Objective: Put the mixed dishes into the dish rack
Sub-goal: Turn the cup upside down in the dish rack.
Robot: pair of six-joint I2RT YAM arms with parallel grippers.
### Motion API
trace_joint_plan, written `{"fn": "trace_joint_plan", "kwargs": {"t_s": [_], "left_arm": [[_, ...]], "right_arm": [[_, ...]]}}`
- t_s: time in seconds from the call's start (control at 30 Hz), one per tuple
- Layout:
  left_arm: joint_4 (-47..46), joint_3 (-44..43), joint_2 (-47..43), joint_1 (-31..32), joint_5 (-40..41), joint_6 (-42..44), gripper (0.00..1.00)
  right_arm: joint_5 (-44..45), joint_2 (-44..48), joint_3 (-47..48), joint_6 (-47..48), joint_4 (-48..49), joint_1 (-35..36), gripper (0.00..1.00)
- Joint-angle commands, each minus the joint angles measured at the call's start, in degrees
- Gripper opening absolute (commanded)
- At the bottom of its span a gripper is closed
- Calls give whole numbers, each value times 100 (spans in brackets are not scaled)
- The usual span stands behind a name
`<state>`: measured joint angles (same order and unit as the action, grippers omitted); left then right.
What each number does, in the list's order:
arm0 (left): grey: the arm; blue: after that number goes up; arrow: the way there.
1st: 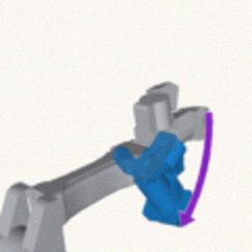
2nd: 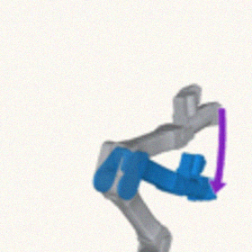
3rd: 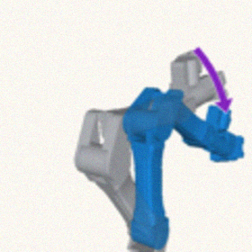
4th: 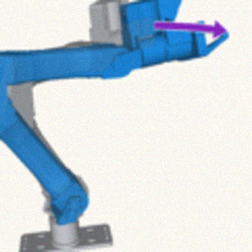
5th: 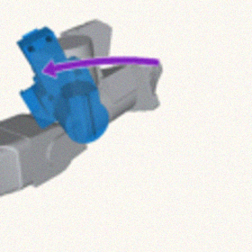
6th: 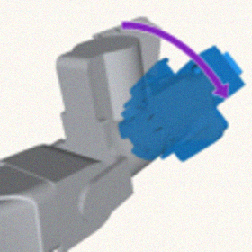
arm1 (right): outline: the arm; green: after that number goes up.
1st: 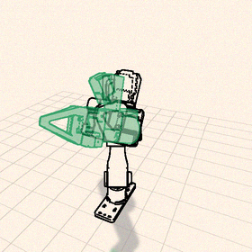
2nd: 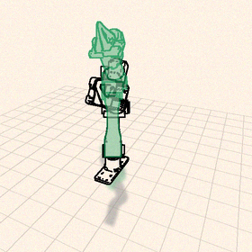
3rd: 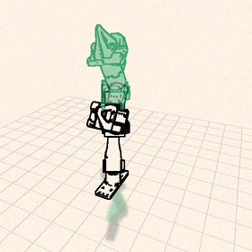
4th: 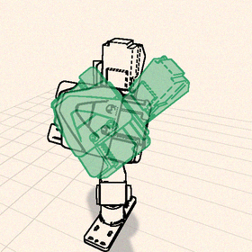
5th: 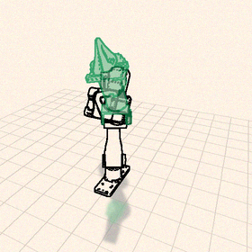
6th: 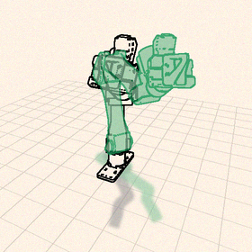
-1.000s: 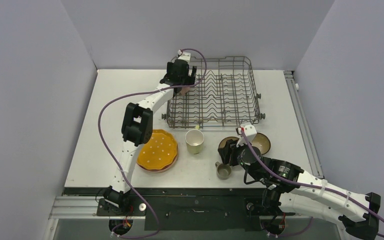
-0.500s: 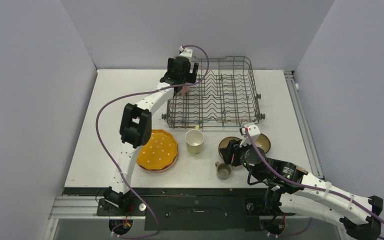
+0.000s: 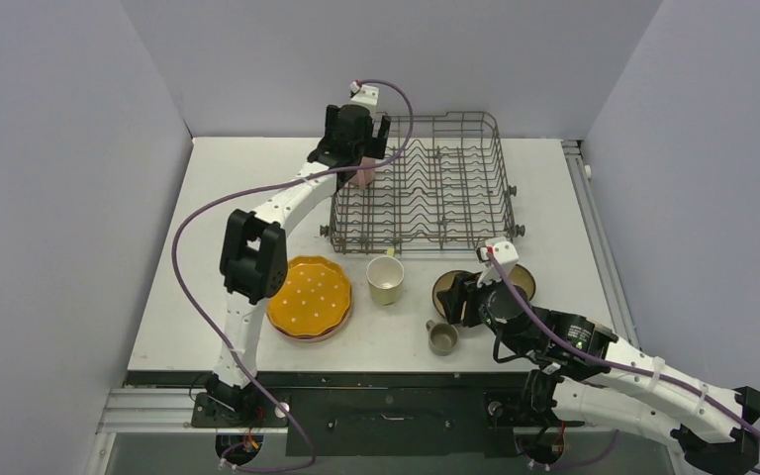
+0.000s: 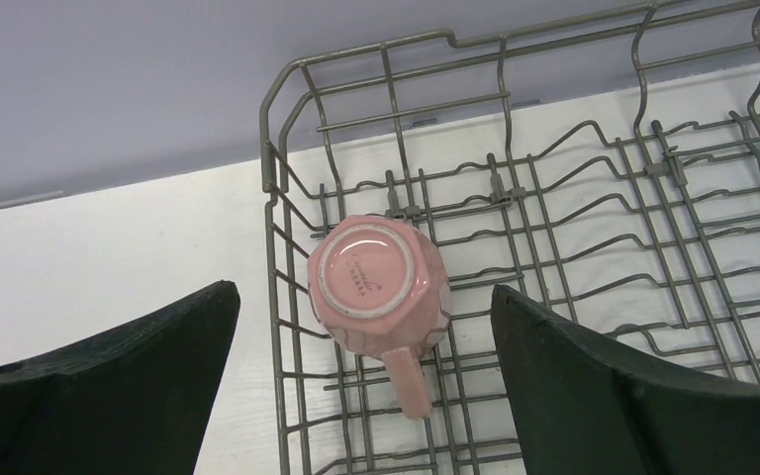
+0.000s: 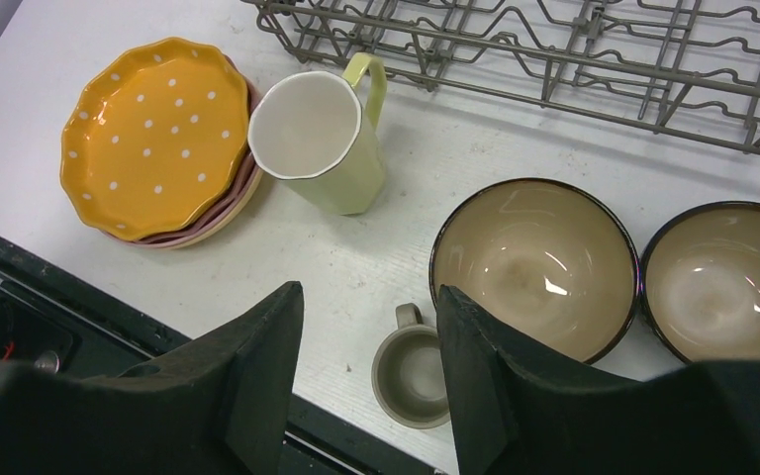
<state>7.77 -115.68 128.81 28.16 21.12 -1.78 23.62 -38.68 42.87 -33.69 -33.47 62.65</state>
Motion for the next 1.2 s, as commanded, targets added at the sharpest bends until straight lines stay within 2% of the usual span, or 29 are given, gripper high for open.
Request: {"fn": "trace_joint_plan", "kwargs": {"t_s": [0.0,0.3,0.47,0.7,1.17], "left_arm": [[-182,281,-788,103,58,-35,96],[-20,1359,-2075,280,13,-257,96],[143,2075,-2831,333,-70,-668,96],[602,2800,-3682,440,-273,-1135,96],[1975,3701,-5321,471,-1434,-1717,96]], "right_arm": [[94,-161,412,-20,-259,-17,49],[39,-439,873,-112,-736,22,50],[153,-589,975,-314,-886,56,53],[378,-1053,1299,-560,-1123,112,67],[370,-2029,1825,-561,-1015,159,68]]}}
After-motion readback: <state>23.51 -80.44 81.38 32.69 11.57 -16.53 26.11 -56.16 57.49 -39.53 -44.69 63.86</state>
